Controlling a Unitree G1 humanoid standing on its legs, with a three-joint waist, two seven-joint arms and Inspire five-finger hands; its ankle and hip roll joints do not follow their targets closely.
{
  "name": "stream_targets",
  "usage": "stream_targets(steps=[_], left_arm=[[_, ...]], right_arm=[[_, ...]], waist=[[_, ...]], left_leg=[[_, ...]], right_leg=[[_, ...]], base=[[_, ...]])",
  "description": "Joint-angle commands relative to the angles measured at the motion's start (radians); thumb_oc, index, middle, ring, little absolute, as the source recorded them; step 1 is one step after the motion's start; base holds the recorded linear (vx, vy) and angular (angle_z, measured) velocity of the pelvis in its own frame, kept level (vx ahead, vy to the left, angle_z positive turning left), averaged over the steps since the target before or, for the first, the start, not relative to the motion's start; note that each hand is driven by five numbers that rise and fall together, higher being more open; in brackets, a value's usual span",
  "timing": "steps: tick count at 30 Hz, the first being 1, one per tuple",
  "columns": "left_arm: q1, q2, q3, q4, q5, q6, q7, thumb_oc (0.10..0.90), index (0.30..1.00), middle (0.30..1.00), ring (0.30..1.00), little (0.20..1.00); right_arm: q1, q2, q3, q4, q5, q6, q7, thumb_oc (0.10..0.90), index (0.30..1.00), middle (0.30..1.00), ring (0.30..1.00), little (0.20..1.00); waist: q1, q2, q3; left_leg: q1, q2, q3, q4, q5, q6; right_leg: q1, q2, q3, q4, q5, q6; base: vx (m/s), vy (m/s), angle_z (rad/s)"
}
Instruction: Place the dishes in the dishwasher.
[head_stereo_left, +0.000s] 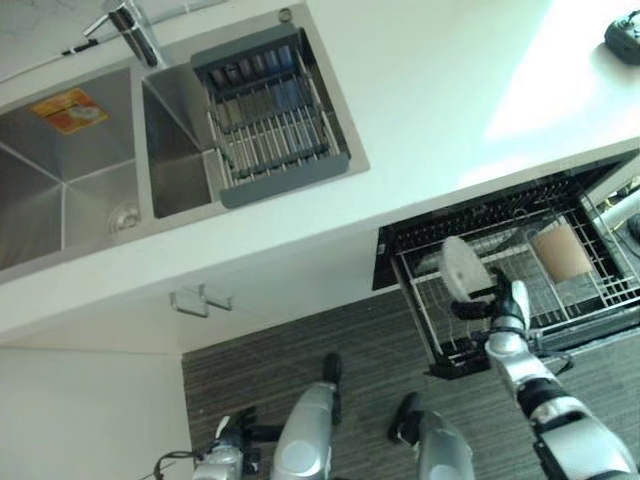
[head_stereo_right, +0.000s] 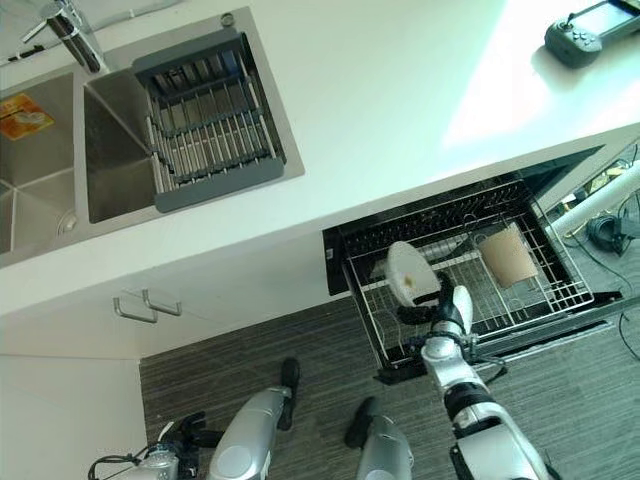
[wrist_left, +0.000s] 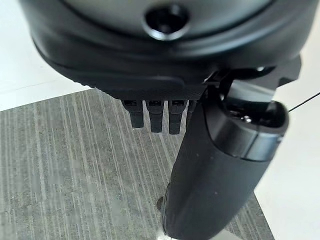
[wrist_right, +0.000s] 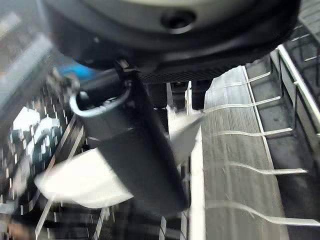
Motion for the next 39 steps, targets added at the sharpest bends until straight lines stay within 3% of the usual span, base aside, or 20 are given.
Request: stream_targets(steps=[1, 5, 11, 16, 20, 24, 26, 27, 32, 33, 36, 37, 39], left_arm=[[0.054, 0.056, -0.015, 0.004, 0.059, -0.005, 0.005, 0.800, 0.900, 0.900, 0.900, 0.900], [0.058, 0.075, 0.003, -0.009, 0.086, 0.017, -0.001, 0.800, 0.900, 0.900, 0.900, 0.900], [0.081, 0.104, 0.044, -0.016, 0.115, 0.032, 0.009, 0.800, 0.900, 0.900, 0.900, 0.900], [0.113, 0.115, 0.092, -0.019, 0.128, 0.028, 0.017, 0.800, 0.900, 0.900, 0.900, 0.900], [0.141, 0.108, 0.124, -0.039, 0.130, 0.040, 0.032, 0.800, 0.900, 0.900, 0.900, 0.900], [0.181, 0.080, 0.169, -0.062, 0.136, 0.050, 0.044, 0.800, 0.900, 0.900, 0.900, 0.900], [0.202, 0.057, 0.192, -0.072, 0.132, 0.045, 0.044, 0.800, 0.900, 0.900, 0.900, 0.900], [0.214, 0.034, 0.208, -0.071, 0.136, 0.034, 0.045, 0.800, 0.900, 0.900, 0.900, 0.900], [0.240, -0.013, 0.230, -0.063, 0.140, 0.019, 0.032, 0.800, 0.900, 0.900, 0.900, 0.900], [0.243, -0.017, 0.231, -0.060, 0.133, 0.014, 0.023, 0.800, 0.900, 0.900, 0.900, 0.900], [0.252, -0.041, 0.231, -0.038, 0.124, 0.002, 0.012, 0.800, 0.900, 0.900, 0.900, 0.900], [0.251, -0.049, 0.230, -0.031, 0.121, 0.001, 0.006, 0.800, 0.900, 0.900, 0.900, 0.900], [0.243, -0.053, 0.231, -0.033, 0.113, 0.004, -0.007, 0.800, 0.900, 0.900, 0.900, 0.900]], right_arm=[[0.021, 0.067, 0.019, 0.022, -0.005, -0.014, 0.175, 0.800, 0.900, 0.900, 0.900, 0.900], [0.002, 0.053, 0.035, -0.011, -0.049, -0.004, 0.219, 0.800, 0.900, 0.900, 0.900, 0.900], [-0.004, 0.013, 0.040, -0.131, 0.003, 0.079, 0.178, 0.800, 0.900, 0.900, 0.900, 0.900], [0.044, -0.027, 0.009, -0.268, -0.038, 0.156, 0.072, 0.800, 0.900, 0.900, 0.900, 0.900], [0.124, -0.050, -0.047, -0.411, -0.038, 0.143, 0.017, 0.800, 0.900, 0.900, 0.900, 0.900], [0.228, -0.051, -0.121, -0.609, 0.028, 0.018, -0.044, 0.800, 0.900, 0.900, 0.900, 0.900], [0.286, -0.037, -0.172, -0.731, 0.061, -0.105, -0.066, 0.800, 0.900, 0.900, 0.900, 0.900], [0.327, -0.032, -0.213, -0.812, 0.086, -0.207, -0.050, 0.800, 0.900, 0.900, 0.900, 0.900], [0.410, -0.016, -0.295, -0.998, 0.087, -0.436, -0.069, 0.800, 0.900, 0.900, 0.900, 0.900], [0.419, -0.016, -0.308, -1.018, 0.092, -0.451, -0.075, 0.800, 0.900, 0.900, 0.900, 0.900], [0.453, -0.015, -0.363, -1.088, 0.073, -0.575, -0.116, 0.800, 0.900, 0.900, 0.900, 0.900], [0.463, -0.015, -0.377, -1.110, 0.012, -0.617, -0.190, 0.800, 0.900, 0.900, 0.900, 0.900], [0.472, -0.016, -0.393, -1.117, -0.046, -0.633, -0.271, 0.800, 0.900, 0.900, 0.900, 0.900]], waist=[[0.035, -0.013, -0.039], [0.047, -0.024, -0.047], [0.051, -0.065, -0.062], [0.041, -0.102, -0.084], [0.022, -0.121, -0.103], [-0.009, -0.123, -0.129], [-0.029, -0.118, -0.142], [-0.044, -0.111, -0.152], [-0.081, -0.093, -0.174], [-0.087, -0.092, -0.178], [-0.113, -0.087, -0.198], [-0.122, -0.086, -0.207], [-0.131, -0.085, -0.216]], left_leg=[[0.054, 0.009, 0.037, 0.052, -0.226, 0.009], [0.064, 0.012, 0.036, 0.052, -0.228, 0.008], [0.082, 0.025, 0.042, 0.052, -0.234, 0.005], [0.107, 0.037, 0.048, 0.052, -0.247, 0.007], [0.121, 0.046, 0.059, 0.052, -0.256, 0.009], [0.125, 0.057, 0.076, 0.052, -0.243, 0.016], [0.135, 0.060, 0.084, 0.052, -0.247, 0.016], [0.143, 0.060, 0.090, 0.052, -0.252, 0.018], [0.171, 0.061, 0.116, 0.052, -0.268, 0.017], [0.176, 0.062, 0.120, 0.052, -0.270, 0.016], [0.199, 0.066, 0.138, 0.052, -0.284, 0.014], [0.209, 0.067, 0.145, 0.052, -0.289, 0.013], [0.218, 0.068, 0.151, 0.052, -0.296, 0.012]], right_leg=[[0.060, -0.006, 0.051, -0.145, -0.003, 0.061], [0.078, -0.001, 0.044, -0.145, -0.007, 0.062], [0.104, 0.012, 0.042, -0.145, -0.013, 0.066], [0.127, 0.028, 0.059, -0.145, -0.022, 0.068], [0.136, 0.035, 0.076, -0.145, -0.030, 0.070], [0.133, 0.037, 0.084, -0.145, -0.025, 0.062], [0.137, 0.037, 0.092, -0.145, -0.031, 0.062], [0.140, 0.036, 0.098, -0.145, -0.037, 0.062], [0.153, 0.031, 0.112, -0.145, -0.052, 0.062], [0.154, 0.031, 0.115, -0.145, -0.053, 0.062], [0.160, 0.033, 0.125, -0.145, -0.063, 0.062], [0.163, 0.035, 0.132, -0.145, -0.065, 0.062], [0.163, 0.036, 0.139, -0.145, -0.067, 0.063]], base=[[0.02, -0.056, 0.03], [0.02, -0.064, 0.09], [0.02, -0.083, 0.10], [0.04, -0.071, 0.04], [0.01, -0.034, -0.05], [-0.03, 0.020, -0.20], [-0.05, 0.083, -0.17], [-0.03, 0.110, -0.16], [-0.05, 0.066, -0.24], [-0.07, 0.019, -0.18], [-0.08, 0.005, -0.16], [-0.08, -0.009, -0.17], [-0.06, -0.008, -0.19]])
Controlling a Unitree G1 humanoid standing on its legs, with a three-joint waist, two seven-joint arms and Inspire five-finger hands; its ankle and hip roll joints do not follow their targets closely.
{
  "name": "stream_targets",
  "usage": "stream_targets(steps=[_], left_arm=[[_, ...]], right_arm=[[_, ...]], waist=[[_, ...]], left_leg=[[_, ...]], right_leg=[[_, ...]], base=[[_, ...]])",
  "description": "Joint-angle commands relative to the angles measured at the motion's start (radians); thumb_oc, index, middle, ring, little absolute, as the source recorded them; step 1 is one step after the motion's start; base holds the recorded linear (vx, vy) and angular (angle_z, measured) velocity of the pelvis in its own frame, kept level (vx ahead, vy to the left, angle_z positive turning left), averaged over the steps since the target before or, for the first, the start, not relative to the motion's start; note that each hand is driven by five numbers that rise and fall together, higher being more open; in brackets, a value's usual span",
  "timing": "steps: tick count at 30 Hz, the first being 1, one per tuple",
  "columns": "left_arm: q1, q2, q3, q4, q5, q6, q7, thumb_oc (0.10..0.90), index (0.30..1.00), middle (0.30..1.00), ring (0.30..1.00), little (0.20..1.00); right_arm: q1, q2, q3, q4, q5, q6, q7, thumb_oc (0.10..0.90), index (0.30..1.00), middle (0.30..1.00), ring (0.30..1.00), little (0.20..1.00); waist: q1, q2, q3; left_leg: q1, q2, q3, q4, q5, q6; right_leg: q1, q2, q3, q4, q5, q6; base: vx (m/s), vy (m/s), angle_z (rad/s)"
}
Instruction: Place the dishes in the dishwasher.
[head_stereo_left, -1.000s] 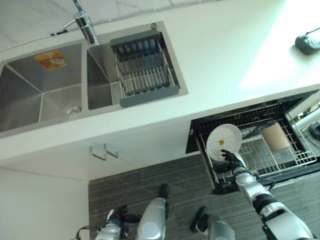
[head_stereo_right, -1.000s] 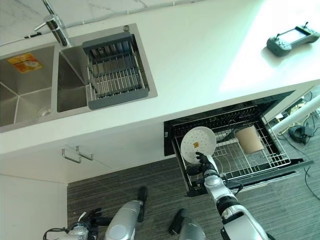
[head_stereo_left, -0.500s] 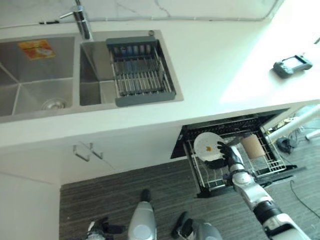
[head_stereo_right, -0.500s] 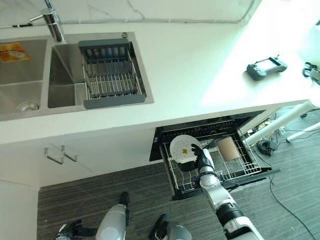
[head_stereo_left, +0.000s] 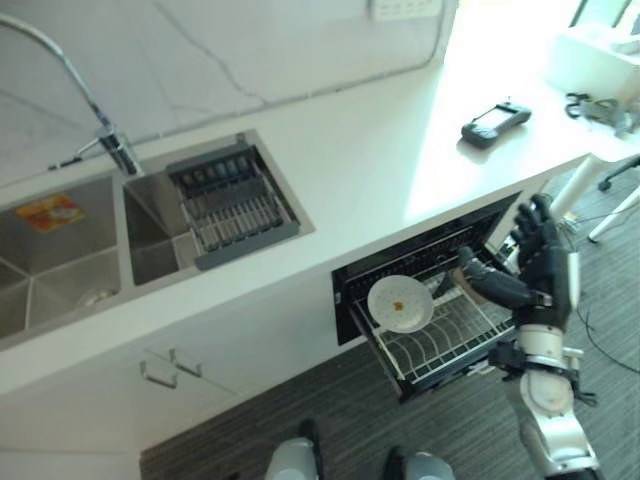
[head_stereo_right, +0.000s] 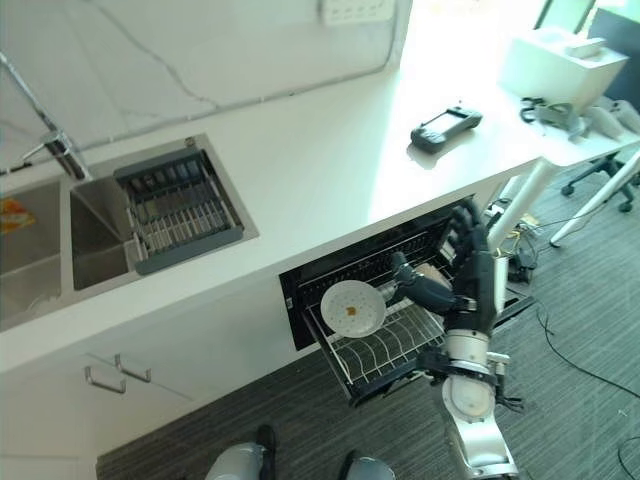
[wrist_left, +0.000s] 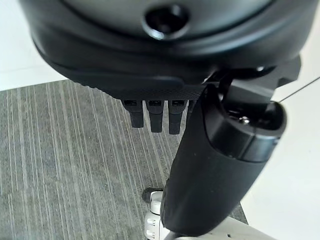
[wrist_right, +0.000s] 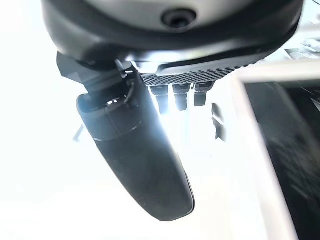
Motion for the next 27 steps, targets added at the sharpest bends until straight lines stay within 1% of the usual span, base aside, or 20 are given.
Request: stream_targets(steps=[1, 2, 3, 4, 5, 6, 7, 8, 9, 11, 13, 14, 15, 18, 19, 20, 21, 24, 27], left_arm=[[-0.010, 0.032, -0.019, -0.023, -0.004, -0.025, -0.045, 0.800, 0.900, 0.900, 0.900, 0.900], [-0.018, 0.028, -0.023, -0.031, -0.007, -0.018, -0.059, 0.800, 0.900, 0.900, 0.900, 0.900], [-0.020, 0.027, -0.025, -0.034, -0.005, -0.018, -0.063, 0.800, 0.900, 0.900, 0.900, 0.900], [-0.024, 0.026, -0.031, -0.040, -0.005, -0.016, -0.074, 0.800, 0.900, 0.900, 0.900, 0.900], [-0.026, 0.026, -0.035, -0.043, -0.008, -0.014, -0.081, 0.800, 0.900, 0.900, 0.900, 0.900], [-0.030, 0.027, -0.041, -0.047, -0.018, -0.009, -0.093, 0.800, 0.900, 0.900, 0.900, 0.900], [-0.030, 0.028, -0.044, -0.050, -0.022, -0.007, -0.096, 0.800, 0.900, 0.900, 0.900, 0.900], [-0.032, 0.027, -0.047, -0.050, -0.029, -0.004, -0.100, 0.800, 0.900, 0.900, 0.900, 0.900], [-0.035, 0.029, -0.051, -0.052, -0.035, -0.003, -0.105, 0.800, 0.900, 0.900, 0.900, 0.900], [-0.038, 0.031, -0.056, -0.061, -0.035, 0.003, -0.108, 0.800, 0.900, 0.900, 0.900, 0.900], [-0.040, 0.035, -0.068, -0.071, -0.046, 0.012, -0.101, 0.800, 0.900, 0.900, 0.900, 0.900], [-0.040, 0.037, -0.070, -0.073, -0.048, 0.015, -0.100, 0.800, 0.900, 0.900, 0.900, 0.900], [-0.041, 0.037, -0.070, -0.075, -0.048, 0.021, -0.098, 0.800, 0.900, 0.900, 0.900, 0.900], [-0.056, 0.045, -0.089, -0.043, -0.085, 0.026, -0.090, 0.800, 0.900, 0.900, 0.900, 0.900], [-0.057, 0.047, -0.093, -0.034, -0.089, 0.022, -0.091, 0.800, 0.900, 0.900, 0.900, 0.900], [-0.061, 0.048, -0.097, -0.019, -0.097, 0.014, -0.090, 0.800, 0.900, 0.900, 0.900, 0.900], [-0.062, 0.049, -0.100, -0.011, -0.101, 0.012, -0.092, 0.800, 0.900, 0.900, 0.900, 0.900], [-0.068, 0.049, -0.111, 0.022, -0.122, -0.003, -0.103, 0.800, 0.900, 0.900, 0.900, 0.900], [-0.074, 0.043, -0.115, 0.047, -0.152, -0.016, -0.115, 0.800, 0.900, 0.900, 0.900, 0.900]], right_arm=[[-0.103, -0.031, -0.072, -0.079, -0.139, -0.161, -0.183, 0.800, 0.900, 0.900, 0.900, 0.900], [-0.087, -0.029, -0.092, -0.067, -0.137, -0.147, -0.213, 0.800, 0.900, 0.900, 0.900, 0.900], [-0.082, -0.028, -0.098, -0.062, -0.138, -0.140, -0.238, 0.800, 0.900, 0.900, 0.900, 0.900], [-0.054, -0.019, -0.126, -0.029, -0.157, -0.143, -0.285, 0.800, 0.900, 0.900, 0.900, 0.900], [-0.038, -0.016, -0.140, -0.003, -0.168, -0.136, -0.311, 0.800, 0.900, 0.900, 0.900, 0.900], [-0.007, -0.005, -0.165, 0.048, -0.150, -0.137, -0.337, 0.800, 0.900, 0.900, 0.900, 0.900], [0.007, 0.002, -0.175, 0.074, -0.129, -0.145, -0.333, 0.800, 0.900, 0.900, 0.900, 0.900], [0.032, 0.022, -0.191, 0.131, -0.087, -0.175, -0.317, 0.800, 0.900, 0.900, 0.900, 0.900], [0.056, 0.042, -0.205, 0.191, -0.077, -0.193, -0.299, 0.800, 0.900, 0.900, 0.900, 0.900], [0.079, 0.061, -0.213, 0.256, -0.067, -0.214, -0.276, 0.800, 0.900, 0.900, 0.900, 0.900], [0.096, 0.077, -0.203, 0.329, -0.115, -0.221, -0.275, 0.800, 0.900, 0.900, 0.900, 0.900], [0.097, 0.078, -0.200, 0.336, -0.109, -0.215, -0.273, 0.800, 0.900, 0.900, 0.900, 0.900], [0.098, 0.084, -0.195, 0.367, -0.085, -0.214, -0.264, 0.800, 0.900, 0.900, 0.900, 0.900], [0.083, 0.092, -0.154, 0.557, -0.023, -0.222, -0.219, 0.800, 0.900, 0.900, 0.900, 0.900], [0.082, 0.093, -0.146, 0.584, -0.020, -0.217, -0.209, 0.800, 0.900, 0.900, 0.900, 0.900], [0.075, 0.098, -0.129, 0.625, 0.010, -0.203, -0.187, 0.800, 0.900, 0.900, 0.900, 0.900], [0.074, 0.101, -0.118, 0.663, 0.023, -0.209, -0.173, 0.800, 0.900, 0.900, 0.900, 0.900], [0.066, 0.115, -0.064, 0.772, 0.048, -0.167, -0.102, 0.800, 0.900, 0.900, 0.900, 0.900], [0.061, 0.126, -0.024, 0.858, 0.046, -0.142, -0.055, 0.800, 0.900, 0.900, 0.900, 0.900]], waist=[[-0.001, -0.019, 0.001], [-0.013, -0.019, -0.006], [-0.016, -0.019, -0.008], [-0.031, -0.020, -0.013], [-0.038, -0.021, -0.016], [-0.054, -0.023, -0.017], [-0.060, -0.023, -0.017], [-0.072, -0.023, -0.017], [-0.084, -0.024, -0.016], [-0.096, -0.024, -0.012], [-0.107, -0.023, -0.012], [-0.108, -0.023, -0.013], [-0.109, -0.023, -0.012], [-0.105, -0.021, -0.014], [-0.103, -0.020, -0.016], [-0.101, -0.020, -0.014], [-0.098, -0.018, -0.015], [-0.089, -0.016, -0.014], [-0.083, -0.016, -0.013]], left_leg=[[0.068, 0.018, 0.034, 0.079, -0.275, 0.019], [0.073, 0.018, 0.039, 0.079, -0.280, 0.020], [0.075, 0.018, 0.041, 0.079, -0.282, 0.020], [0.080, 0.020, 0.050, 0.079, -0.286, 0.020], [0.084, 0.021, 0.055, 0.079, -0.288, 0.021], [0.089, 0.023, 0.066, 0.079, -0.293, 0.022], [0.091, 0.025, 0.071, 0.079, -0.295, 0.023], [0.095, 0.026, 0.079, 0.079, -0.298, 0.025], [0.097, 0.028, 0.086, 0.079, -0.300, 0.026], [0.103, 0.029, 0.093, 0.079, -0.305, 0.028], [0.103, 0.028, 0.099, 0.079, -0.309, 0.032], [0.103, 0.028, 0.100, 0.079, -0.310, 0.033], [0.104, 0.027, 0.101, 0.079, -0.311, 0.034], [0.100, 0.025, 0.099, 0.079, -0.313, 0.033], [0.111, 0.022, 0.091, 0.079, -0.334, 0.029], [0.101, 0.024, 0.100, 0.079, -0.314, 0.033], [0.113, 0.021, 0.091, 0.079, -0.334, 0.028], [0.114, 0.020, 0.089, 0.079, -0.335, 0.028], [0.113, 0.019, 0.087, 0.079, -0.335, 0.026]], right_leg=[[0.071, 0.001, 0.052, -0.091, -0.075, 0.069], [0.069, 0.004, 0.060, -0.091, -0.075, 0.071], [0.068, 0.005, 0.063, -0.091, -0.074, 0.071], [0.066, 0.006, 0.072, -0.091, -0.073, 0.074], [0.064, 0.007, 0.076, -0.091, -0.072, 0.075], [0.061, 0.008, 0.083, -0.091, -0.070, 0.078], [0.059, 0.009, 0.087, -0.091, -0.069, 0.078], [0.057, 0.010, 0.092, -0.091, -0.067, 0.080], [0.053, 0.012, 0.099, -0.091, -0.065, 0.081], [0.053, 0.013, 0.108, -0.091, -0.063, 0.081], [0.047, 0.015, 0.117, -0.091, -0.061, 0.083], [0.046, 0.015, 0.118, -0.091, -0.061, 0.083], [0.047, 0.014, 0.119, -0.091, -0.060, 0.084], [0.043, 0.014, 0.118, -0.091, -0.061, 0.084], [0.055, 0.013, 0.123, -0.091, -0.077, 0.092], [0.045, 0.011, 0.113, -0.091, -0.061, 0.084], [0.058, 0.010, 0.117, -0.091, -0.077, 0.092], [0.064, 0.007, 0.104, -0.091, -0.078, 0.090], [0.067, 0.004, 0.094, -0.091, -0.080, 0.089]], base=[[-0.05, -0.006, -0.28], [-0.04, -0.009, -0.27], [-0.04, -0.011, -0.20], [-0.03, -0.012, -0.22], [-0.04, -0.011, -0.23], [-0.03, -0.006, -0.26], [-0.03, -0.001, -0.26], [-0.03, 0.007, -0.27], [-0.03, 0.012, -0.27], [-0.02, 0.014, -0.22], [-0.02, 0.016, -0.28], [-0.02, 0.019, -0.34], [-0.02, 0.018, -0.31], [0.00, 0.019, -0.04], [0.00, 0.000, 0.00], [0.06, 0.029, 0.05], [-0.02, 0.018, 0.09], [0.01, 0.021, 0.11], [-0.01, 0.011, 0.04]])
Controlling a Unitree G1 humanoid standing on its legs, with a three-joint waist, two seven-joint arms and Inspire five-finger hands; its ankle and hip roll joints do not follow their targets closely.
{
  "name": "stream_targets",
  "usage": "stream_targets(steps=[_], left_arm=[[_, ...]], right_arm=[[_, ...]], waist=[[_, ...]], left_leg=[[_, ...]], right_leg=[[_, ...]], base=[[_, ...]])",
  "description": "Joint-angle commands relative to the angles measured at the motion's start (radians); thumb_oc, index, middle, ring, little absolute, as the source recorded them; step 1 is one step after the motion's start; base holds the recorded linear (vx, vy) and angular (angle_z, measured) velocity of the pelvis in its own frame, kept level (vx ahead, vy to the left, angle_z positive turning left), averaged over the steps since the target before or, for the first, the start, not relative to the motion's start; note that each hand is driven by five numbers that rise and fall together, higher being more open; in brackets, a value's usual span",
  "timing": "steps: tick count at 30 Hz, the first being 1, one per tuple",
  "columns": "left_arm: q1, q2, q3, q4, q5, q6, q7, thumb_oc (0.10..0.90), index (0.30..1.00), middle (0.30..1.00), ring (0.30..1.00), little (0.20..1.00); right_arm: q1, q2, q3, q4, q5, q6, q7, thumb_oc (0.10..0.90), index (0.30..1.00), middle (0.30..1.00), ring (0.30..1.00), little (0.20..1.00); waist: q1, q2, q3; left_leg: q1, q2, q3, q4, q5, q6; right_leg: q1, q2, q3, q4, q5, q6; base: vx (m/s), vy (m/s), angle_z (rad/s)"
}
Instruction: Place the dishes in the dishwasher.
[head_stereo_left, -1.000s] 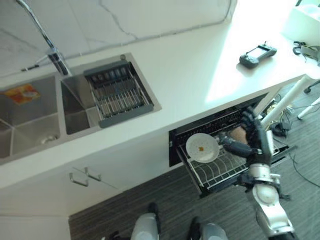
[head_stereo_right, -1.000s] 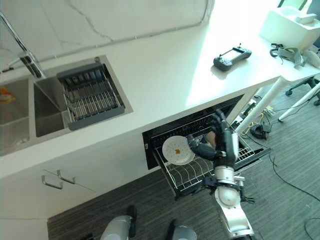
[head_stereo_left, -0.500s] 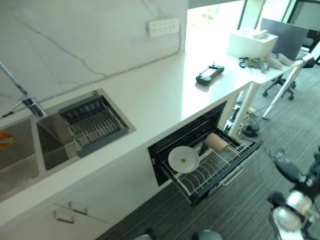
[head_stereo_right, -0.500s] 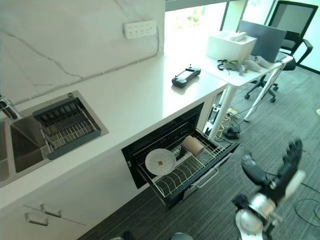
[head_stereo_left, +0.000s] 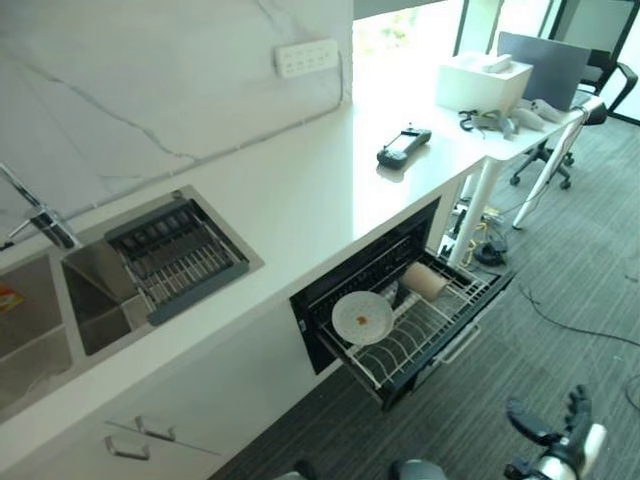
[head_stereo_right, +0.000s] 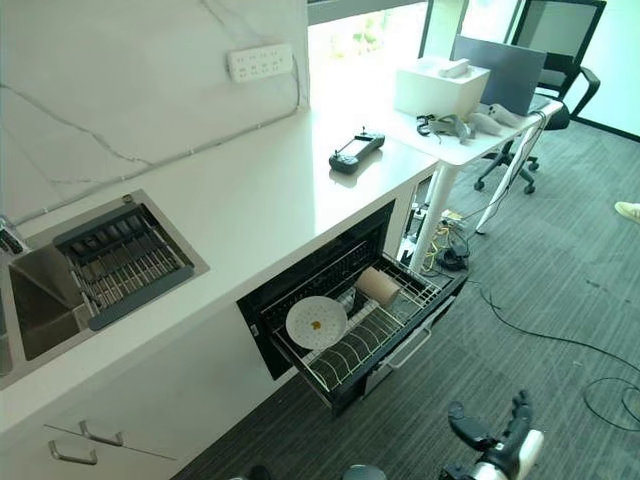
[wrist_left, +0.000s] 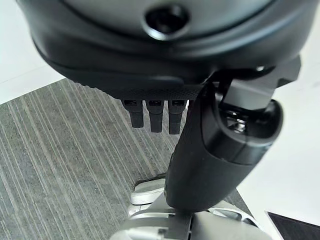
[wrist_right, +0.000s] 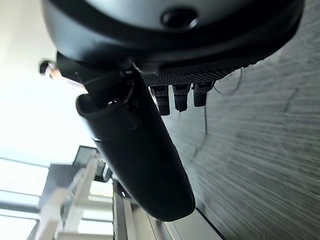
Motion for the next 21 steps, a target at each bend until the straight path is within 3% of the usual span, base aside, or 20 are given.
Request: stream_targets(steps=[1, 4, 8, 12, 17, 21], left_arm=[[-0.052, -0.011, -0.016, -0.006, -0.070, -0.041, -0.039, 0.800, 0.900, 0.900, 0.900, 0.900], [-0.056, -0.025, -0.011, 0.024, -0.133, -0.032, -0.103, 0.800, 0.900, 0.900, 0.900, 0.900], [-0.056, -0.034, -0.007, 0.038, -0.142, -0.021, -0.159, 0.800, 0.900, 0.900, 0.900, 0.900], [-0.064, -0.033, -0.017, 0.060, -0.107, 0.027, -0.237, 0.800, 0.900, 0.900, 0.900, 0.900], [-0.079, -0.027, -0.031, 0.073, -0.064, 0.058, -0.263, 0.800, 0.900, 0.900, 0.900, 0.900], [-0.093, -0.027, -0.045, 0.080, -0.027, 0.064, -0.259, 0.800, 0.900, 0.900, 0.900, 0.900]], right_arm=[[-0.069, -0.046, -0.031, -0.055, 0.028, -0.029, 0.053, 0.800, 0.900, 0.900, 0.900, 0.900], [-0.076, -0.033, 0.008, 0.056, 0.007, -0.001, 0.138, 0.800, 0.900, 0.900, 0.900, 0.900], [-0.079, -0.022, 0.034, 0.108, -0.015, 0.024, 0.164, 0.800, 0.900, 0.900, 0.900, 0.900], [-0.085, -0.007, 0.056, 0.192, 0.016, 0.101, 0.291, 0.800, 0.900, 0.900, 0.900, 0.900], [-0.089, 0.006, 0.066, 0.245, 0.051, 0.181, 0.406, 0.800, 0.900, 0.900, 0.900, 0.900], [-0.102, 0.018, 0.070, 0.301, 0.064, 0.202, 0.452, 0.800, 0.900, 0.900, 0.900, 0.900]], waist=[[-0.004, 0.001, 0.052], [0.010, 0.000, 0.051], [0.020, 0.001, 0.051], [0.030, 0.006, 0.050], [0.030, 0.013, 0.047], [0.040, 0.019, 0.047]], left_leg=[[0.066, 0.011, -0.021, 0.113, -0.317, 0.031], [0.062, 0.010, -0.030, 0.113, -0.318, 0.030], [0.057, 0.009, -0.037, 0.113, -0.316, 0.028], [0.054, 0.007, -0.045, 0.113, -0.314, 0.027], [0.053, 0.007, -0.047, 0.113, -0.311, 0.024], [0.047, 0.003, -0.054, 0.113, -0.305, 0.022]], right_leg=[[0.100, -0.014, -0.025, -0.050, -0.108, 0.067], [0.106, -0.019, -0.043, -0.050, -0.111, 0.067], [0.109, -0.023, -0.059, -0.050, -0.112, 0.065], [0.118, -0.027, -0.079, -0.050, -0.116, 0.063], [0.124, -0.030, -0.088, -0.050, -0.121, 0.060], [0.128, -0.032, -0.100, -0.050, -0.125, 0.056]], base=[[0.00, 0.000, 0.00], [0.00, -0.004, 0.10], [-0.01, -0.011, 0.20], [-0.01, -0.007, 0.12], [0.01, 0.008, 0.07], [-0.01, 0.019, 0.03]])
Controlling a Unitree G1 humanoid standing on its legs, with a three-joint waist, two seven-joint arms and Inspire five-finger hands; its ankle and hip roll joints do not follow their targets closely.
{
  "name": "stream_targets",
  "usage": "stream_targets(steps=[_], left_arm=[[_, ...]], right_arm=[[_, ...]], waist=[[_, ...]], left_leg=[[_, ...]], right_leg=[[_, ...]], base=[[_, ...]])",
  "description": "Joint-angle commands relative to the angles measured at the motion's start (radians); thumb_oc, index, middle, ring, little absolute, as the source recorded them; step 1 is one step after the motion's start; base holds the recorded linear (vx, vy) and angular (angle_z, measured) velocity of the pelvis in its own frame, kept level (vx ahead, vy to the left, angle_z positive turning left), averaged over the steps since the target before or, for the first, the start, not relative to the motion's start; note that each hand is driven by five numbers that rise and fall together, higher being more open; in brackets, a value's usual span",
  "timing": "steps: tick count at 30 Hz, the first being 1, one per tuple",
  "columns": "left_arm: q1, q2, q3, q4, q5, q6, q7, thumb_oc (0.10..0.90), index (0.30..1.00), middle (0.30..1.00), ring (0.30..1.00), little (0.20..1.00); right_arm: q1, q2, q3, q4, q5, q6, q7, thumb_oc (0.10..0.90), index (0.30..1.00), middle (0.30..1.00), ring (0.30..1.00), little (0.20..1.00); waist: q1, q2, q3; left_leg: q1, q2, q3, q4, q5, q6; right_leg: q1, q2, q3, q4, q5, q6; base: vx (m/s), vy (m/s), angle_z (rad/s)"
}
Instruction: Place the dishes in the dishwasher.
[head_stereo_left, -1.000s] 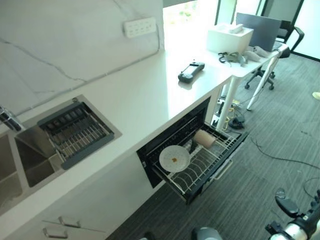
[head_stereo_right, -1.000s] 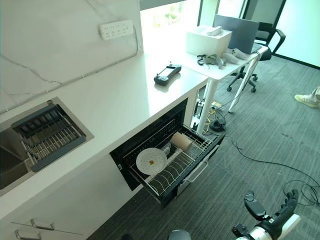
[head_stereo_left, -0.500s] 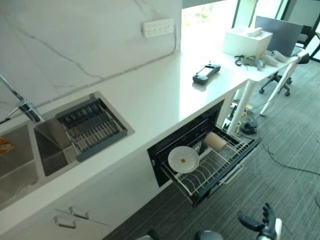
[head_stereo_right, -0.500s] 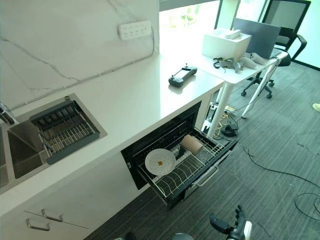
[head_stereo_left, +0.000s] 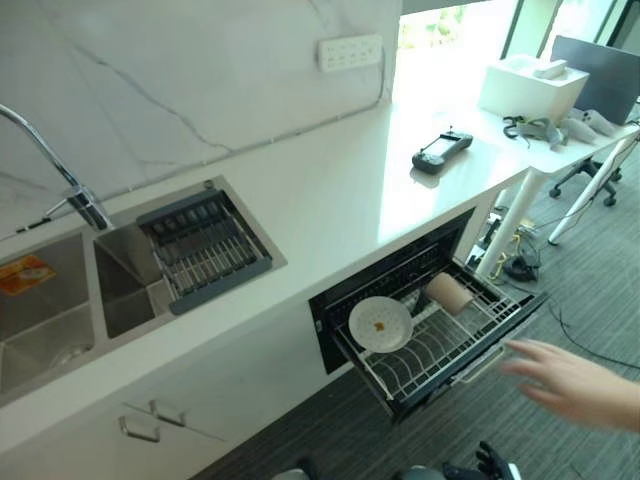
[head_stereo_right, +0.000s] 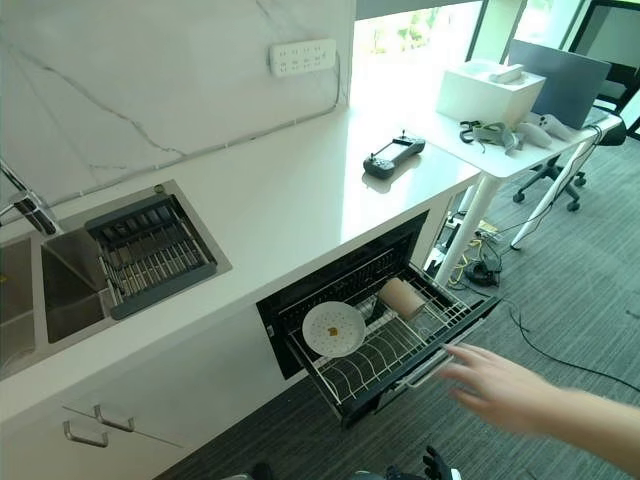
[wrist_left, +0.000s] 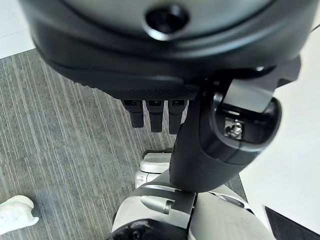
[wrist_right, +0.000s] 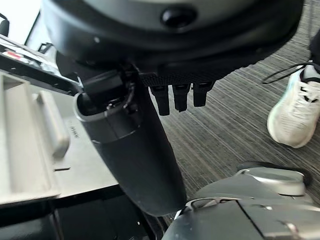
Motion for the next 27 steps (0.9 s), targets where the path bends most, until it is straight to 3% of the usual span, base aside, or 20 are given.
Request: stream_targets(steps=[1, 10, 27], left_arm=[[-0.051, -0.057, -0.048, -0.016, 0.051, 0.019, -0.053, 0.800, 0.900, 0.900, 0.900, 0.900], [-0.056, -0.074, -0.056, -0.044, 0.031, 0.044, -0.039, 0.800, 0.900, 0.900, 0.900, 0.900], [-0.042, -0.068, -0.062, -0.098, 0.021, 0.073, -0.029, 0.800, 0.900, 0.900, 0.900, 0.900]], right_arm=[[-0.045, -0.019, 0.008, -0.040, 0.025, 0.012, 0.050, 0.800, 0.900, 0.900, 0.900, 0.900], [-0.061, -0.025, 0.028, -0.073, 0.028, 0.083, 0.041, 0.800, 0.900, 0.900, 0.900, 0.900], [-0.040, -0.024, 0.032, -0.121, 0.052, 0.108, 0.011, 0.800, 0.900, 0.900, 0.900, 0.900]], waist=[[-0.004, 0.016, 0.046], [0.007, 0.024, 0.052], [0.015, 0.021, 0.057]], left_leg=[[0.043, 0.011, -0.003, 0.125, -0.304, 0.020], [0.028, 0.006, -0.026, 0.125, -0.295, 0.016], [0.024, 0.007, -0.036, 0.125, -0.288, 0.013]], right_leg=[[0.077, -0.021, -0.033, -0.053, -0.092, 0.054], [0.073, -0.015, -0.047, -0.053, -0.099, 0.046], [0.080, -0.007, -0.048, -0.053, -0.103, 0.041]], base=[[-0.02, 0.044, 0.04], [-0.02, 0.016, 0.10], [-0.01, -0.006, 0.04]])
